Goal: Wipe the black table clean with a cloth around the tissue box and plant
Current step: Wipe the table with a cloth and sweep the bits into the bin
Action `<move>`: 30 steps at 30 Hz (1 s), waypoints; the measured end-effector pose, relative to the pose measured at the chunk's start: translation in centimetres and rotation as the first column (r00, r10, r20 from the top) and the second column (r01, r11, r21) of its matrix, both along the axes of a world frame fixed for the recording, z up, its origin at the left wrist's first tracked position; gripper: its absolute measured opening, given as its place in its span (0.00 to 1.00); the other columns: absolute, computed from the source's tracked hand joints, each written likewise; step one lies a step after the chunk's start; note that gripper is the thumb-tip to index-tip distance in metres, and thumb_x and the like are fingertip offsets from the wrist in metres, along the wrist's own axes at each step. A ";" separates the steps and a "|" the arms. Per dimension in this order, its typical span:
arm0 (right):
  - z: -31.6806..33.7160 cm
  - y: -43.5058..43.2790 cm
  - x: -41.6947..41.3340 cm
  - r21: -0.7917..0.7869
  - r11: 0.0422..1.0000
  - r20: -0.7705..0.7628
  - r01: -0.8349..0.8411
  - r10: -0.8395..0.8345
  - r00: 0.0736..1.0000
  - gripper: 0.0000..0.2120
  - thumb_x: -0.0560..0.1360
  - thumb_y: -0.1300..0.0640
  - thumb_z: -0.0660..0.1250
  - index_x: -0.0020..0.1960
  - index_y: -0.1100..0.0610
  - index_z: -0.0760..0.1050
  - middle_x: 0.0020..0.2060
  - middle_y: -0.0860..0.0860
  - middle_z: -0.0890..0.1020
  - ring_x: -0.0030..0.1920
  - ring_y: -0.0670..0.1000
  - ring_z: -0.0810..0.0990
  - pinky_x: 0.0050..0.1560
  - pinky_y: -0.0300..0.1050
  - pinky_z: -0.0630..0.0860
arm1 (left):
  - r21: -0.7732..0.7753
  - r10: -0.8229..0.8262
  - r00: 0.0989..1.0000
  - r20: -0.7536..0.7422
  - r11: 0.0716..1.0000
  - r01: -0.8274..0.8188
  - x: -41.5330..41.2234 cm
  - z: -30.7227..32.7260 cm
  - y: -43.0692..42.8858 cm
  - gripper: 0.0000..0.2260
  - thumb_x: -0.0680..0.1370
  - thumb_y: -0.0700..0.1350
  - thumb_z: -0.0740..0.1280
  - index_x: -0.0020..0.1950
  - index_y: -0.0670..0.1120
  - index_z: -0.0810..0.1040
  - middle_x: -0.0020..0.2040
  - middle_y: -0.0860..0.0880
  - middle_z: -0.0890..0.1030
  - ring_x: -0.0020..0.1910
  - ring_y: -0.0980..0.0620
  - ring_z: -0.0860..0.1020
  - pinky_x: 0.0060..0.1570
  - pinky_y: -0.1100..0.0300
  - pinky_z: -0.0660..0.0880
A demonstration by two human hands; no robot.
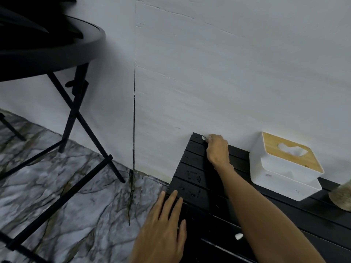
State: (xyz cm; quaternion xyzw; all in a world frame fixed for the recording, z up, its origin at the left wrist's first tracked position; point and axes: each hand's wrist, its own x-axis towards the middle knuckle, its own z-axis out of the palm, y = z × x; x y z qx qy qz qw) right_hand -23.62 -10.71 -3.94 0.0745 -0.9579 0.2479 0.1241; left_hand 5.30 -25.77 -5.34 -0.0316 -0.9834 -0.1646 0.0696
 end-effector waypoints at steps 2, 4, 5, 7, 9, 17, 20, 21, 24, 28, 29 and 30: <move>0.5 0.2 0.3 -0.105 0.993 0.036 -0.055 0.059 0.998 0.15 0.85 0.56 0.56 0.59 0.56 0.81 0.58 0.53 0.82 0.58 0.55 0.80 0.60 0.49 0.77 | 0.002 0.004 1.000 0.009 1.000 -0.004 0.0 0.1 -0.1 0.28 0.81 0.58 0.43 0.65 0.51 0.77 0.70 0.52 0.73 0.69 0.48 0.72 0.56 0.55 0.78; 1.5 0.7 1.6 -0.242 0.963 0.086 -0.117 0.142 0.986 0.13 0.85 0.55 0.56 0.57 0.54 0.80 0.54 0.46 0.82 0.51 0.41 0.82 0.54 0.36 0.77 | 0.008 0.009 1.000 -0.001 1.000 -0.009 0.1 0.1 0.0 0.28 0.81 0.58 0.43 0.66 0.51 0.77 0.70 0.52 0.73 0.69 0.48 0.71 0.56 0.56 0.77; 2.1 1.1 2.4 -0.273 0.950 0.098 -0.154 0.186 0.978 0.12 0.86 0.56 0.57 0.56 0.53 0.79 0.49 0.42 0.81 0.43 0.36 0.81 0.47 0.30 0.75 | 0.014 0.011 1.000 -0.008 1.000 -0.011 0.2 0.1 0.1 0.27 0.81 0.58 0.43 0.66 0.51 0.77 0.70 0.52 0.73 0.69 0.48 0.71 0.57 0.56 0.77; 2.7 2.3 3.4 -0.284 0.930 0.093 -0.235 0.270 0.958 0.10 0.85 0.57 0.58 0.55 0.52 0.78 0.42 0.40 0.80 0.28 0.38 0.78 0.35 0.30 0.73 | 0.033 0.009 1.000 -0.025 0.999 -0.008 0.3 0.2 0.1 0.26 0.81 0.58 0.46 0.66 0.50 0.77 0.70 0.52 0.73 0.69 0.48 0.71 0.57 0.56 0.76; 3.0 3.5 3.8 -0.307 0.914 0.104 -0.266 0.310 0.945 0.10 0.85 0.56 0.58 0.56 0.52 0.79 0.33 0.44 0.80 0.25 0.42 0.75 0.32 0.35 0.75 | 0.039 0.004 0.999 -0.048 0.999 -0.002 0.4 0.0 0.2 0.23 0.79 0.57 0.52 0.66 0.50 0.77 0.70 0.52 0.73 0.69 0.48 0.71 0.56 0.56 0.77; 1.9 -0.3 1.1 -0.332 0.943 0.008 0.038 -0.038 0.999 0.14 0.85 0.60 0.56 0.57 0.60 0.80 0.48 0.54 0.83 0.45 0.57 0.82 0.47 0.38 0.74 | 0.017 0.003 0.995 -0.097 1.000 -0.002 0.1 -0.6 0.3 0.23 0.76 0.58 0.57 0.65 0.50 0.78 0.70 0.52 0.73 0.69 0.47 0.72 0.56 0.53 0.78; 1.3 -2.0 0.4 -0.188 0.982 0.011 0.025 -0.023 1.000 0.15 0.85 0.58 0.56 0.53 0.61 0.81 0.50 0.60 0.83 0.48 0.59 0.80 0.49 0.50 0.77 | -0.002 0.009 0.994 -0.105 1.000 -0.009 0.0 -0.6 0.3 0.23 0.75 0.58 0.57 0.64 0.50 0.78 0.70 0.52 0.74 0.68 0.47 0.72 0.56 0.54 0.78; 1.4 -2.4 0.4 -0.175 0.984 0.022 -0.019 0.023 0.999 0.16 0.85 0.57 0.56 0.53 0.61 0.81 0.50 0.60 0.83 0.50 0.61 0.80 0.51 0.52 0.78 | -0.004 0.009 0.994 -0.105 1.000 -0.010 0.0 -0.8 0.3 0.23 0.76 0.58 0.57 0.65 0.51 0.78 0.70 0.52 0.73 0.69 0.47 0.72 0.56 0.54 0.78; 2.0 -2.5 0.8 -0.221 0.950 0.096 -0.219 0.245 0.965 0.15 0.85 0.54 0.58 0.62 0.55 0.82 0.58 0.52 0.82 0.57 0.52 0.80 0.55 0.36 0.76 | -0.004 0.006 0.993 -0.116 1.000 -0.006 0.0 -1.1 0.3 0.23 0.76 0.58 0.57 0.66 0.50 0.77 0.71 0.52 0.72 0.70 0.47 0.71 0.56 0.53 0.78; 3.0 -1.5 3.3 -0.255 0.848 0.149 -0.464 0.509 0.848 0.14 0.85 0.51 0.59 0.61 0.48 0.82 0.58 0.39 0.83 0.54 0.38 0.81 0.53 0.34 0.76 | 0.012 0.015 0.991 -0.129 1.000 -0.014 0.0 -1.1 0.4 0.23 0.77 0.58 0.57 0.66 0.50 0.77 0.71 0.52 0.72 0.71 0.48 0.69 0.55 0.55 0.79; 3.3 -1.2 4.4 -0.244 0.821 0.143 -0.516 0.557 0.818 0.14 0.85 0.52 0.59 0.61 0.48 0.82 0.58 0.36 0.82 0.54 0.35 0.80 0.54 0.33 0.74 | 0.017 0.015 0.991 -0.134 1.000 -0.013 0.1 -1.1 0.4 0.22 0.77 0.58 0.56 0.66 0.51 0.76 0.72 0.53 0.71 0.71 0.48 0.69 0.54 0.56 0.79; 3.5 -0.8 5.5 -0.229 0.791 0.129 -0.567 0.603 0.788 0.14 0.85 0.54 0.59 0.62 0.49 0.82 0.59 0.34 0.81 0.55 0.33 0.79 0.55 0.30 0.73 | 0.021 0.015 0.991 -0.136 1.000 -0.012 0.1 -1.1 0.4 0.22 0.77 0.58 0.56 0.67 0.51 0.76 0.72 0.53 0.71 0.71 0.48 0.69 0.54 0.56 0.79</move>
